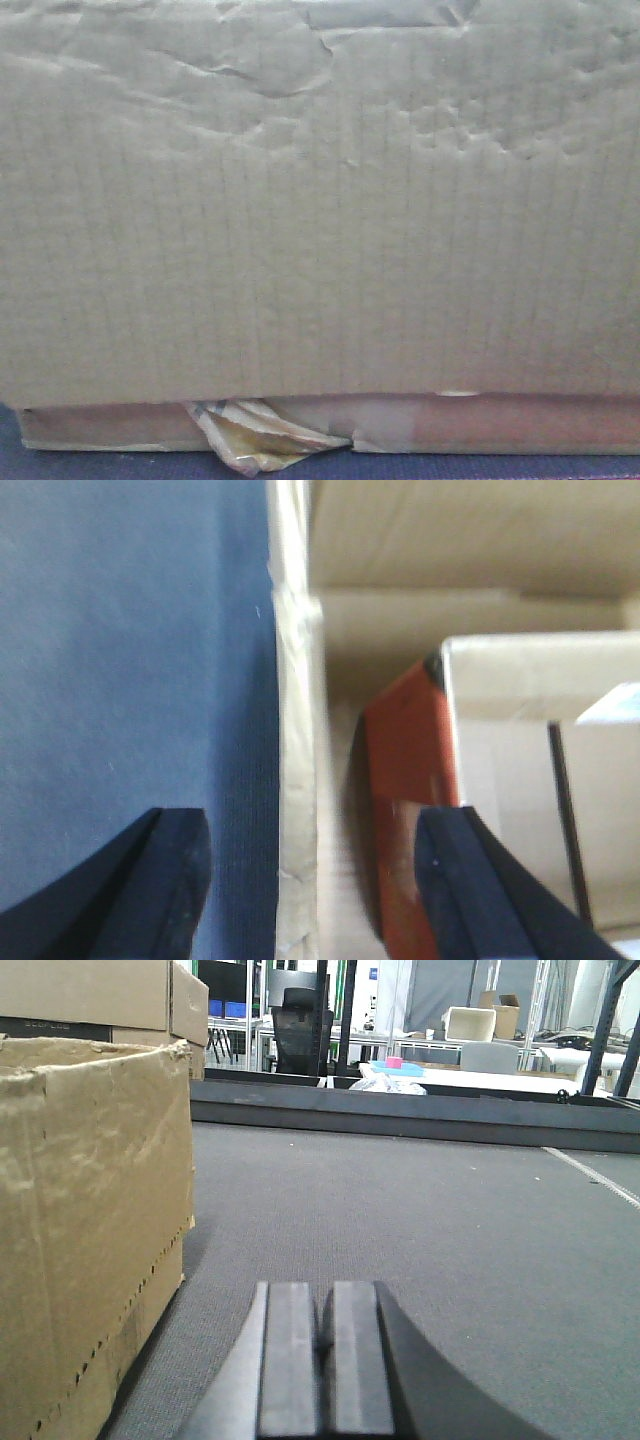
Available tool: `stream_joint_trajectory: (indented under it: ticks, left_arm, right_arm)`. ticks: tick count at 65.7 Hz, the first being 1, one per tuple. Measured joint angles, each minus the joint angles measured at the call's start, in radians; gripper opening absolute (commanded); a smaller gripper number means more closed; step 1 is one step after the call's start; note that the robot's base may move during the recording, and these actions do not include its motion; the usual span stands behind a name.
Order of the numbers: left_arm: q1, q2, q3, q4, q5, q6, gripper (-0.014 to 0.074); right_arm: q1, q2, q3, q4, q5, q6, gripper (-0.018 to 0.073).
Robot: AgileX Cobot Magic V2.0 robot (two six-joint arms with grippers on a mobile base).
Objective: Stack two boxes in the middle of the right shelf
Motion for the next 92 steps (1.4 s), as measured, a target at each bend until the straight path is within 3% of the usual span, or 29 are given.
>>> stream_joint_trajectory:
  ticks: [31, 67, 77, 92]
  left_arm:
    - [0.029, 0.029, 0.123, -0.032, -0.002, 0.029, 0.035]
    - [0.029, 0.029, 0.126, -0.039, -0.004, 0.036, 0.035]
    - [0.029, 0.029, 0.126, -0.039, -0.004, 0.036, 0.035]
    - [0.029, 0.029, 0.126, -0.04, -0.004, 0.036, 0.035]
  right_arm:
    - [0.0, 0.0, 0.0, 0.0, 0.0, 0.0, -0.0162]
    - [0.0, 0.0, 0.0, 0.0, 0.0, 0.0, -0.0162]
    - [0.0, 0.0, -0.008, 0.0, -0.089, 0.0, -0.0162]
    - [0.0, 0.065, -0.289, 0.0, 0.172, 0.0, -0.0162]
